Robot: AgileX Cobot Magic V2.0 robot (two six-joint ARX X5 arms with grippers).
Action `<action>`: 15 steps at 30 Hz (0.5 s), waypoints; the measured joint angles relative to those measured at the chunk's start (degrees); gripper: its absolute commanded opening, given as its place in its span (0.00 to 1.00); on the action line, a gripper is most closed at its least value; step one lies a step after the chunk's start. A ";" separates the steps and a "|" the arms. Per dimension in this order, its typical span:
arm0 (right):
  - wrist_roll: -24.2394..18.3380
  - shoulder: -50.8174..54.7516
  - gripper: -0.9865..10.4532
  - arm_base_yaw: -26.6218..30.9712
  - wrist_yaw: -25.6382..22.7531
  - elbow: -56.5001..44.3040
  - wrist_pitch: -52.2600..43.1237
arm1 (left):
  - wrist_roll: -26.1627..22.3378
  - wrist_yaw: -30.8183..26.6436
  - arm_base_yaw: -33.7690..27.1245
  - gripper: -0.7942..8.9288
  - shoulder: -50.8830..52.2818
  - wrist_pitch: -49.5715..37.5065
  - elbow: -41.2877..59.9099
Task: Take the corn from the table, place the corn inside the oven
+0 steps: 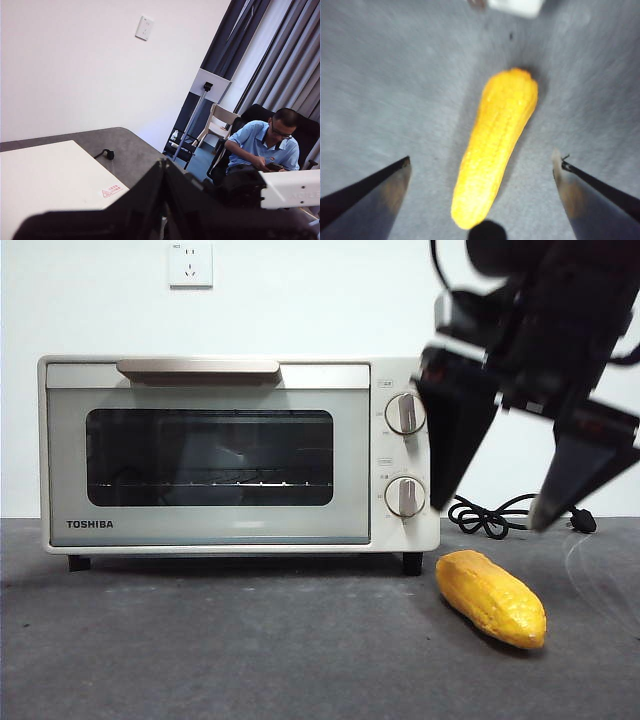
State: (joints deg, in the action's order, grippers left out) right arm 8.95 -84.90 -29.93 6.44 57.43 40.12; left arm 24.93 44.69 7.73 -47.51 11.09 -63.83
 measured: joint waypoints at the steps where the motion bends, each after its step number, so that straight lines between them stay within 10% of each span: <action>1: -0.02 -1.07 0.50 0.00 0.00 0.00 -0.15 | 0.00 0.00 0.00 0.08 -0.02 0.07 0.00; 15: -0.66 -7.65 0.36 0.00 0.02 0.00 -1.11 | -0.28 0.02 0.00 0.08 -0.46 0.22 0.00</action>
State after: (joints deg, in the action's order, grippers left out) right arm 8.29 -92.55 -29.93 6.46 57.43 39.00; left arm 24.64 44.71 7.73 -47.97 11.31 -63.83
